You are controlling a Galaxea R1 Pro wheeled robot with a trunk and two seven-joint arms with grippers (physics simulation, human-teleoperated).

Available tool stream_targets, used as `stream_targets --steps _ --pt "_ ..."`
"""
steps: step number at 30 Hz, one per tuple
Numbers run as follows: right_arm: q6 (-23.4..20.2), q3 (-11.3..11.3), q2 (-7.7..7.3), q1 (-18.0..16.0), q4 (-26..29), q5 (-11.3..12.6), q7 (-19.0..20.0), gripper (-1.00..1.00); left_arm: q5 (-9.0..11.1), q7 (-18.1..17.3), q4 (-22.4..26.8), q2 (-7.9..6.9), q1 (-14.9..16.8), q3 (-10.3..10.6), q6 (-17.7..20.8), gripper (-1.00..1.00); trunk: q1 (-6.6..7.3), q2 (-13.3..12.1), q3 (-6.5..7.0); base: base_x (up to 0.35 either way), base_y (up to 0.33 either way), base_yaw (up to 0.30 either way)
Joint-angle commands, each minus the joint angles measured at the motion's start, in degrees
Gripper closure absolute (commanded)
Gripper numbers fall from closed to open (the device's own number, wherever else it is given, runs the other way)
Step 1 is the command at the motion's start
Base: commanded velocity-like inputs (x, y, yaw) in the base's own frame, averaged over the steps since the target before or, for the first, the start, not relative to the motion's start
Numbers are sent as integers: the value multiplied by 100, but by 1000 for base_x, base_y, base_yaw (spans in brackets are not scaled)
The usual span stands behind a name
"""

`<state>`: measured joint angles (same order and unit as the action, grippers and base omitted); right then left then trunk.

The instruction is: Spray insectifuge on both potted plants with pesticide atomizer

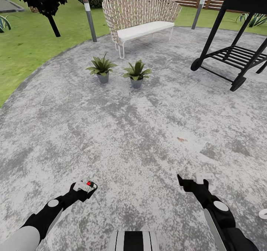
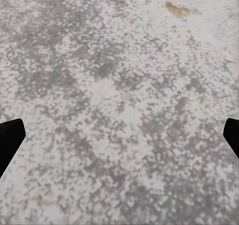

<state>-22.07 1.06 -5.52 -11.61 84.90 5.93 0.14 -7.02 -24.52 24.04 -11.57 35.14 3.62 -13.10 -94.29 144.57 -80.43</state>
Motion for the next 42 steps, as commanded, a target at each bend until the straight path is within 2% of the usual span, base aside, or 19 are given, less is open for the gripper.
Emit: stream_targets --steps 1,11,20,27,42 --pt "-28 10 -1 -1 11 59 -1 -100 -58 17 -2 -4 2 16 -44 -100 1 1 -4 0 0 0" --pt "-34 25 3 1 17 66 -6 -100 -62 17 -4 -7 2 18 -51 -100 -25 15 -256 0 0 49" --pt "-33 21 -1 1 17 66 -6 -100 -54 27 1 -28 -16 14 -52 -100 -25 15 -297 0 0 78" --pt "-30 19 -1 0 17 66 -6 -100 -43 313 -4 -16 -46 16 -90 -100 -25 15 -298 35 10 3" --pt "-28 26 -1 1 17 66 -6 -100 -60 325 -4 14 -51 67 -104 -100 -25 15 -298 57 6 0"
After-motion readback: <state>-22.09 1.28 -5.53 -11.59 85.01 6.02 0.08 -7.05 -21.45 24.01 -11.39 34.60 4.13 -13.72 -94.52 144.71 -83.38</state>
